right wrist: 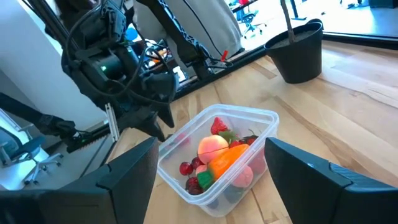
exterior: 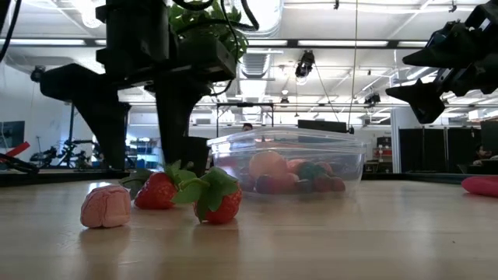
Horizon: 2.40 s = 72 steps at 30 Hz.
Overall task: Pick and placing Produce into tupperware
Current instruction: Put the red strawberry into the transparent bin
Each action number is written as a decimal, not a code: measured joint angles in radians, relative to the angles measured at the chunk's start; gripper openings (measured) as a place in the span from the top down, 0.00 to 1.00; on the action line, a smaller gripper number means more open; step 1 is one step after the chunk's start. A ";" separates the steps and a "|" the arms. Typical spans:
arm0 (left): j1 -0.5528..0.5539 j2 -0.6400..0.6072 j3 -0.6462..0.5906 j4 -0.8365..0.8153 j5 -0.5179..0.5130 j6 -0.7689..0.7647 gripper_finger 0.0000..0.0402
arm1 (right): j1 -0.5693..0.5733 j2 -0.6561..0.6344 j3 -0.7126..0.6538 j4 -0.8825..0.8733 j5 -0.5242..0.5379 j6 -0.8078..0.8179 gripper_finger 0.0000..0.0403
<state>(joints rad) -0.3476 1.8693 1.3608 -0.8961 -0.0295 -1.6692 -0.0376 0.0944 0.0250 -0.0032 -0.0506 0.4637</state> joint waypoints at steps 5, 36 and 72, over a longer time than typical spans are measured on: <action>0.012 0.003 -0.033 0.001 -0.036 -0.053 0.33 | 0.000 0.000 0.000 0.000 0.000 0.000 0.29; 0.035 0.007 -0.109 0.132 -0.018 -0.053 0.65 | 0.000 0.000 0.000 0.000 0.000 0.000 0.29; 0.160 0.059 0.243 0.222 -0.222 0.551 0.42 | 0.000 -0.001 0.000 0.000 0.000 0.000 0.29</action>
<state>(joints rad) -0.1871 1.9282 1.6043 -0.6744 -0.2514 -1.1183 -0.0376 0.0933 0.0250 -0.0032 -0.0509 0.4637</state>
